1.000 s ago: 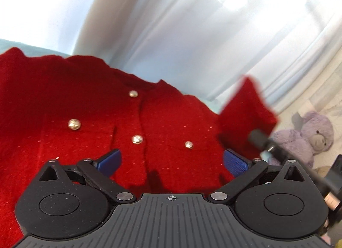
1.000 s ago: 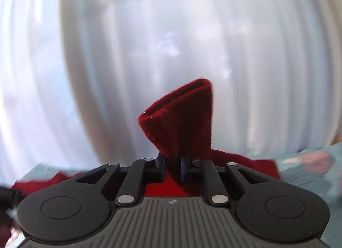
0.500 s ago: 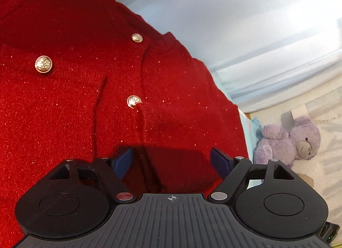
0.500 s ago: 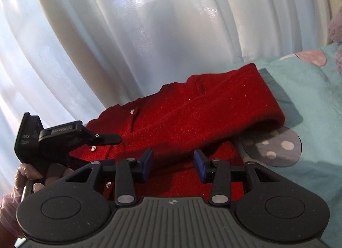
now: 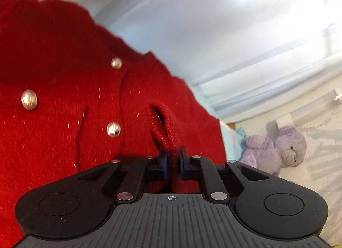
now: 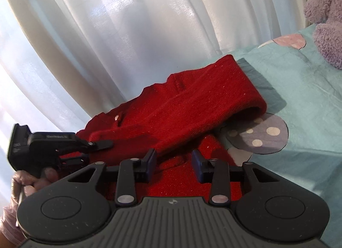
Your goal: Fold small clothes
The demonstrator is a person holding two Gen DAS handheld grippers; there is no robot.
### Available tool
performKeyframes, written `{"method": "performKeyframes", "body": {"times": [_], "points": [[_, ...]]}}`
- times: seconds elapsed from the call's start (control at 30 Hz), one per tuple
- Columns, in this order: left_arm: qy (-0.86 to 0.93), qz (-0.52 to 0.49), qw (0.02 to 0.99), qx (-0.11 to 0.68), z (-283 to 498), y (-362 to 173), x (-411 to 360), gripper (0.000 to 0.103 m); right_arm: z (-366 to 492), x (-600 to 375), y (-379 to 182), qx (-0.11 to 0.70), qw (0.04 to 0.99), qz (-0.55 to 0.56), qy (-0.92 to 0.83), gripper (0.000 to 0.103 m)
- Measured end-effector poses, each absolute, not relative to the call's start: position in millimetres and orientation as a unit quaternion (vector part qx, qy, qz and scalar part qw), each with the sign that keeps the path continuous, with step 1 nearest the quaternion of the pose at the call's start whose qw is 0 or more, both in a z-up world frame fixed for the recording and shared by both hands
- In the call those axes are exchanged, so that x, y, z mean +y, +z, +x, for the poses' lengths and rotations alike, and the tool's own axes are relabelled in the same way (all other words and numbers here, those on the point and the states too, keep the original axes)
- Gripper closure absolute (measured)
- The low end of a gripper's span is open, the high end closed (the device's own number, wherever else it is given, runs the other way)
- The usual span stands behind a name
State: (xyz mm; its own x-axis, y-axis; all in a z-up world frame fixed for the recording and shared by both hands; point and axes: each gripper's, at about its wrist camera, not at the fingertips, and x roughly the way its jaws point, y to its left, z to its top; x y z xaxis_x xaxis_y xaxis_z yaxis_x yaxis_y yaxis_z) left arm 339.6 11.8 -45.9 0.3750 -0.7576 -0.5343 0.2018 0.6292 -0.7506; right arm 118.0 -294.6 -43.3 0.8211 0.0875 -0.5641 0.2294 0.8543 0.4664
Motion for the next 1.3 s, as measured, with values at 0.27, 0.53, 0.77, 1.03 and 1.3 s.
{"method": "performKeyframes", "body": {"times": [0.27, 0.53, 0.77, 1.03, 1.3], "points": [[-0.169, -0.165, 0.859, 0.454, 356.4, -30.3, 77.9, 0.091, 132.9, -296.7, -41.3, 0.298, 0.929, 0.202, -0.083, 0.066], [-0.170, -0.248, 0.835, 0.460, 366.2, -67.7, 103.3, 0.072, 152.3, -297.2, -45.0, 0.309, 0.930, 0.175, -0.092, 0.066], [-0.151, -0.187, 0.868, 0.435, 374.0, -41.5, 104.1, 0.091, 174.4, -288.3, -42.6, 0.315, 0.932, 0.153, -0.091, 0.066], [-0.125, -0.167, 0.876, 0.434, 372.1, -43.9, 126.3, 0.091, 205.4, -291.9, -41.8, 0.311, 0.933, 0.155, -0.095, 0.066], [-0.127, -0.170, 0.868, 0.449, 371.6, -57.4, 129.4, 0.091, 238.7, -303.7, -60.1, 0.340, 0.917, 0.190, -0.081, 0.061]]}}
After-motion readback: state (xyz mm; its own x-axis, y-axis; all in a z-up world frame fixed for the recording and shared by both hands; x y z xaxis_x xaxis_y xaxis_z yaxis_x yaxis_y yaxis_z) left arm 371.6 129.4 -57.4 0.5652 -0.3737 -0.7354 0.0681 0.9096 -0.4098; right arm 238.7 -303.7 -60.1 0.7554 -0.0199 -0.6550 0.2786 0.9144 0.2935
